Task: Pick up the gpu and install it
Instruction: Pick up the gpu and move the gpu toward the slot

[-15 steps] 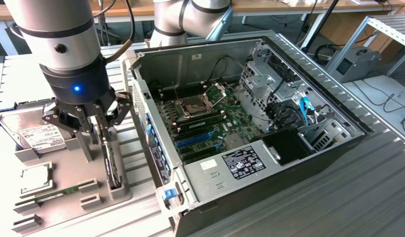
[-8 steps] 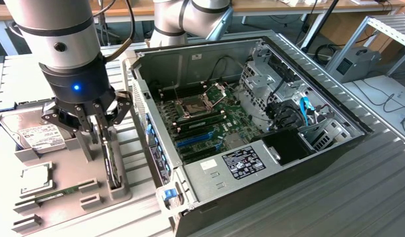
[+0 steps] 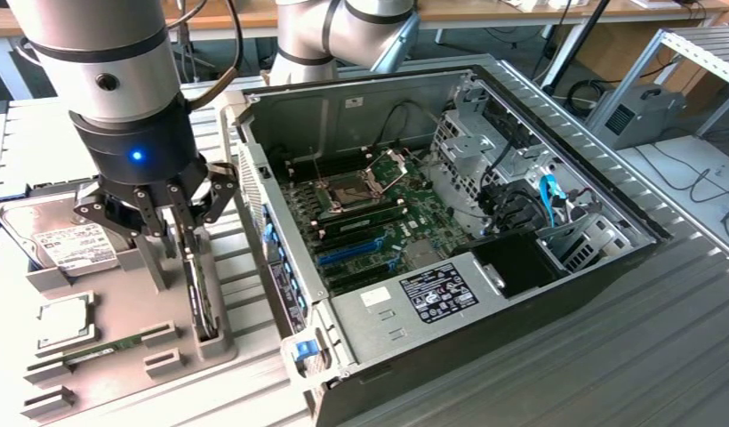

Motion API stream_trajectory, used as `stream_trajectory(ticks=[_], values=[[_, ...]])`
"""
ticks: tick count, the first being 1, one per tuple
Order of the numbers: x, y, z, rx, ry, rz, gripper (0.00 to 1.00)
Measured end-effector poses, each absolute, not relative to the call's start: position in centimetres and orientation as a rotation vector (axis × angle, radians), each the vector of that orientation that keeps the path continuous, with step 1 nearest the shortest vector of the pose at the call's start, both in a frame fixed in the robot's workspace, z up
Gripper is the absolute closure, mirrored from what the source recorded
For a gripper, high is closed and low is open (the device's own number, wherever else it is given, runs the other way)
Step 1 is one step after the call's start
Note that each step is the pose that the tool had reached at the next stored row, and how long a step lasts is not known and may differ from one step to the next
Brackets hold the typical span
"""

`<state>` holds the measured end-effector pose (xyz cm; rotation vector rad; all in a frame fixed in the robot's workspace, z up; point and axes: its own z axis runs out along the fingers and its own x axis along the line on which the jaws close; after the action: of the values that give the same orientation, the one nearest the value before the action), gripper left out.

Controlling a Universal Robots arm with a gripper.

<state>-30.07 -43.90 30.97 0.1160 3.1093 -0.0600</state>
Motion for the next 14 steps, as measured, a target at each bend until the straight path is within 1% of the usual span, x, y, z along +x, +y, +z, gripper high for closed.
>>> stream_trajectory(ticks=[14], values=[[-30.07, -43.9, 31.26, 0.116, 3.109, -0.06, 0.72]])
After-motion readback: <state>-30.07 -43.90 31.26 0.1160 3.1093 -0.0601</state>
